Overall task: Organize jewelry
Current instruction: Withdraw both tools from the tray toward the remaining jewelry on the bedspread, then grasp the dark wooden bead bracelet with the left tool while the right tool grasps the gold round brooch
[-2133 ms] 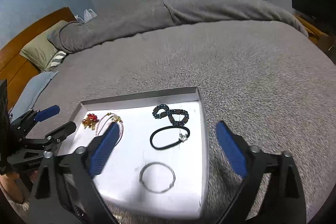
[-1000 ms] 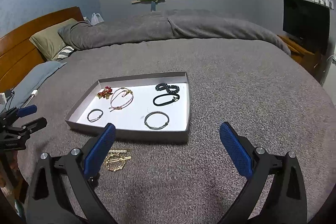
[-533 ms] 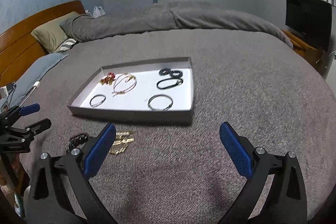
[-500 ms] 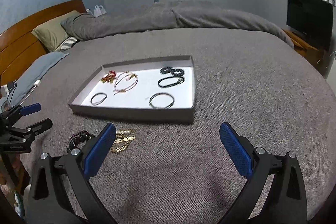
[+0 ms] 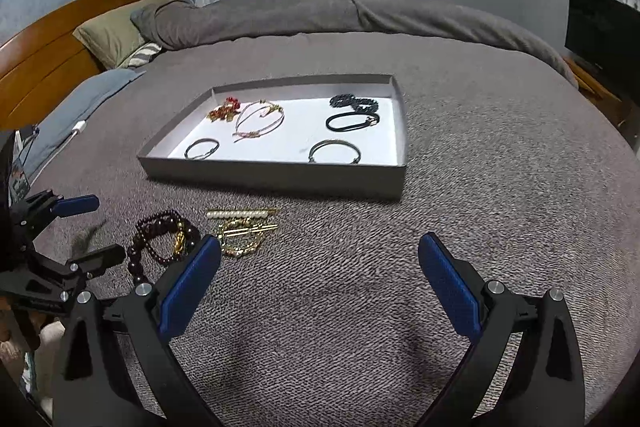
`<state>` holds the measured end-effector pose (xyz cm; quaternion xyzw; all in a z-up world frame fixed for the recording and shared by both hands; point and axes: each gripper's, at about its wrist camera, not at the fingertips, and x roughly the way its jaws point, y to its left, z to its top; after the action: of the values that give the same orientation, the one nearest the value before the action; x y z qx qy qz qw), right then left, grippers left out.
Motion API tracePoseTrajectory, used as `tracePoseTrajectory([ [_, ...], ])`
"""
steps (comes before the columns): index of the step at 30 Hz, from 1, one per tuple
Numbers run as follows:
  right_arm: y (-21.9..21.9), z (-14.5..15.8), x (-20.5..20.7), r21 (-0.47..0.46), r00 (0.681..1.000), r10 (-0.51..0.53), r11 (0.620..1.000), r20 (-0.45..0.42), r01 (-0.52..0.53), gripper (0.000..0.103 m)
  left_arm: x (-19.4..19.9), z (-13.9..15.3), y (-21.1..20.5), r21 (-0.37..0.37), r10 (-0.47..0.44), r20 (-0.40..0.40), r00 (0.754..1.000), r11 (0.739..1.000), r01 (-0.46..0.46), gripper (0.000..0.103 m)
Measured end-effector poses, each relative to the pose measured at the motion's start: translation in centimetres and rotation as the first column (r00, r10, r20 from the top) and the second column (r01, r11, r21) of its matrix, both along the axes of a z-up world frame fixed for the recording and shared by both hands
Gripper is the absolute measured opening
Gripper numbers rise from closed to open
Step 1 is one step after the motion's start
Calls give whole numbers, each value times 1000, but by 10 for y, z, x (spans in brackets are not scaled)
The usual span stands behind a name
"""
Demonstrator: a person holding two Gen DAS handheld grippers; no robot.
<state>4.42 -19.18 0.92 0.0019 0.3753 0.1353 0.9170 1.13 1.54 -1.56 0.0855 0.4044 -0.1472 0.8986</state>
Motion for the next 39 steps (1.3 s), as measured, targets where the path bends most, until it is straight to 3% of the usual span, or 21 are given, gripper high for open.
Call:
tracePoseTrajectory([
  [5, 5, -12, 7, 42, 999, 14, 999, -30, -13, 94, 1, -6, -2, 14, 9, -2, 1000, 1000, -9, 92],
  [7, 10, -17, 11, 61, 998, 28, 998, -58, -25, 82, 2, -5, -1, 12, 16, -1, 1000, 1000, -16, 92],
  [13, 33, -26, 18, 106, 989, 107, 990, -99, -96, 66, 1, -4, 1, 6, 15, 3, 1000, 1000, -15, 92],
  [22, 48, -34, 30, 108, 987, 104, 990, -122, -91, 55, 3, -4, 1, -1, 18, 10, 1000, 1000, -18, 92],
  [25, 51, -35, 32, 80, 988, 105, 992, -116, -97, 42, 7, -4, 2, -11, 21, 5, 1000, 1000, -21, 92],
  [29, 47, -31, 28, 76, 991, 100, 993, -94, -93, 42, 14, -3, 5, -52, 27, 3, 1000, 998, -27, 90],
  [31, 43, -29, 27, 76, 991, 96, 993, -93, -89, 42, 19, -3, 9, -86, 32, -13, 999, 996, -33, 83],
  [33, 39, -28, 26, 79, 991, 92, 993, -93, -85, 42, 24, -4, 11, -116, 30, -40, 999, 993, -34, 61],
  [35, 37, -27, 25, 79, 992, 89, 993, -92, -82, 42, 28, -5, 12, -150, 20, -74, 997, 988, -31, 49],
  [39, 35, -28, 24, 82, 991, 92, 993, -93, -85, 42, 33, -7, 12, -219, -6, -120, 993, 976, -20, 36],
])
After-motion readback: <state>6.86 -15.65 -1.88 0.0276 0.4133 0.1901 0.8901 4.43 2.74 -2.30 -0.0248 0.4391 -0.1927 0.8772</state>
